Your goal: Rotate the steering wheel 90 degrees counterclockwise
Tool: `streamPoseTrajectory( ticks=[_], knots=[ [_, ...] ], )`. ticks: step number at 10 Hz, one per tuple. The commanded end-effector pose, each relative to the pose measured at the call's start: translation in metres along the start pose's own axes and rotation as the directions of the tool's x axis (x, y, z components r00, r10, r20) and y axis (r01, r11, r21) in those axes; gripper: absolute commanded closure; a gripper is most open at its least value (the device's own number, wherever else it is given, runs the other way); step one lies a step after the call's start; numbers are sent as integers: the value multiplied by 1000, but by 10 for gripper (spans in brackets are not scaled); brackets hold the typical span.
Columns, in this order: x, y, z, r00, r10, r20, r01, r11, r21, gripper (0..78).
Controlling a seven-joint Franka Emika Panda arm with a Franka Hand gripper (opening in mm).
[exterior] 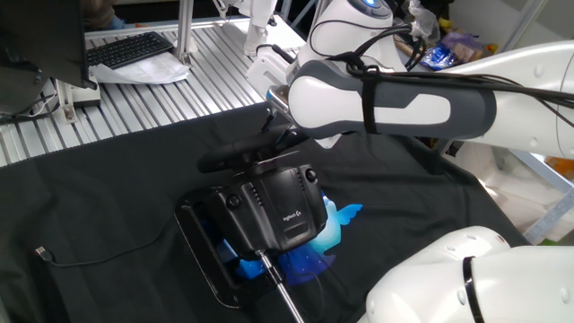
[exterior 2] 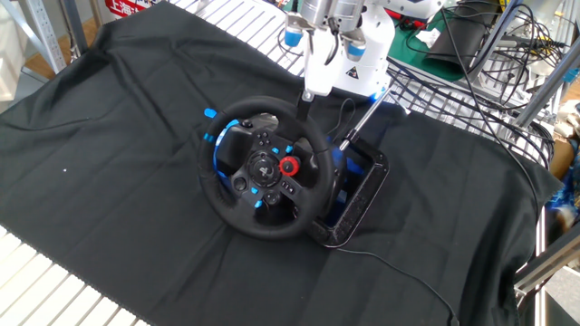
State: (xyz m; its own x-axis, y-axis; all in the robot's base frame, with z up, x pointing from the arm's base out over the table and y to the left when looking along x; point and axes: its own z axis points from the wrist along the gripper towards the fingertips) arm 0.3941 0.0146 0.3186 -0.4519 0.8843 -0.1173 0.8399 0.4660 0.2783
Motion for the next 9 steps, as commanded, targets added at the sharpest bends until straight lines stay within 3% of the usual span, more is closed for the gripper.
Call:
streamPoseTrajectory(
  ticks=[1,5,9],
  knots=[
    [-5,-4,4,1000,-13,-3,13,1000,6,764],
    [-8,-5,3,1000,-16,-17,16,1000,-2,764],
    [-9,-5,1,998,-17,-68,16,1000,-15,764]
  ],
)
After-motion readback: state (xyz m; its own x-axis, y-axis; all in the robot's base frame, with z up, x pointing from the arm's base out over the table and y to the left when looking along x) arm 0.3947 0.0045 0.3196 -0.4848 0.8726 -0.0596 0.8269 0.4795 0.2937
